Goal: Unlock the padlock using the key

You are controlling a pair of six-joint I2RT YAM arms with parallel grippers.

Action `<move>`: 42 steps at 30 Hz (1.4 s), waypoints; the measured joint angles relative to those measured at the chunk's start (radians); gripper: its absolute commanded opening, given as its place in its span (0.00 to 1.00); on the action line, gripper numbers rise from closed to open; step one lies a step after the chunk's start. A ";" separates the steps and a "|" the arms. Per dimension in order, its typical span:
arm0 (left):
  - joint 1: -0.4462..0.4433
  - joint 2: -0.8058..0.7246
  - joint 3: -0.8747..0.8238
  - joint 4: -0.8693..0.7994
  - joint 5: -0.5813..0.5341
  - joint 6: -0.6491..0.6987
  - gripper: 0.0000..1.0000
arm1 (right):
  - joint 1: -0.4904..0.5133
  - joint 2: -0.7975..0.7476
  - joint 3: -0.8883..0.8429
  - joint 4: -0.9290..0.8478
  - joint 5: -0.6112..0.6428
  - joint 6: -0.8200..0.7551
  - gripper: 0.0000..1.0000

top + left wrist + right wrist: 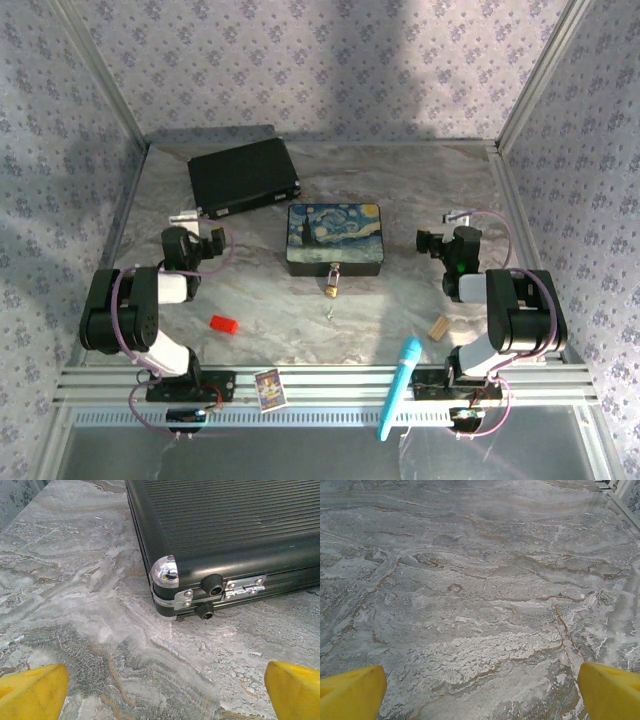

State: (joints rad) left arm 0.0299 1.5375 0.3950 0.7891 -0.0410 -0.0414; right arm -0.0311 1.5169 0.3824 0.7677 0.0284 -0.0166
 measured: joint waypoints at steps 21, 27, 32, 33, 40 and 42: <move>0.000 0.000 0.000 0.000 0.002 0.001 1.00 | 0.000 -0.002 0.000 -0.001 -0.008 0.000 0.99; -0.031 -0.087 0.000 -0.053 0.001 0.019 1.00 | 0.002 -0.102 0.001 -0.059 -0.015 -0.006 0.99; -0.074 -0.248 0.003 -0.161 -0.035 0.018 1.00 | 0.018 -0.269 0.024 -0.205 -0.019 -0.002 0.99; -0.083 -0.280 0.003 -0.182 -0.042 0.014 1.00 | 0.020 -0.305 0.034 -0.241 -0.020 0.002 0.99; -0.100 -0.526 0.107 -0.497 -0.072 -0.278 1.00 | 0.010 -0.555 0.142 -0.562 -0.035 0.192 0.99; -0.098 -0.575 0.141 -0.556 -0.016 -0.378 1.00 | 0.000 -0.569 0.188 -0.657 -0.076 0.244 0.99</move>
State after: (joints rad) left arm -0.0677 0.9630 0.5362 0.2333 -0.0574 -0.4191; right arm -0.0315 0.9482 0.5709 0.1108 -0.0471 0.2276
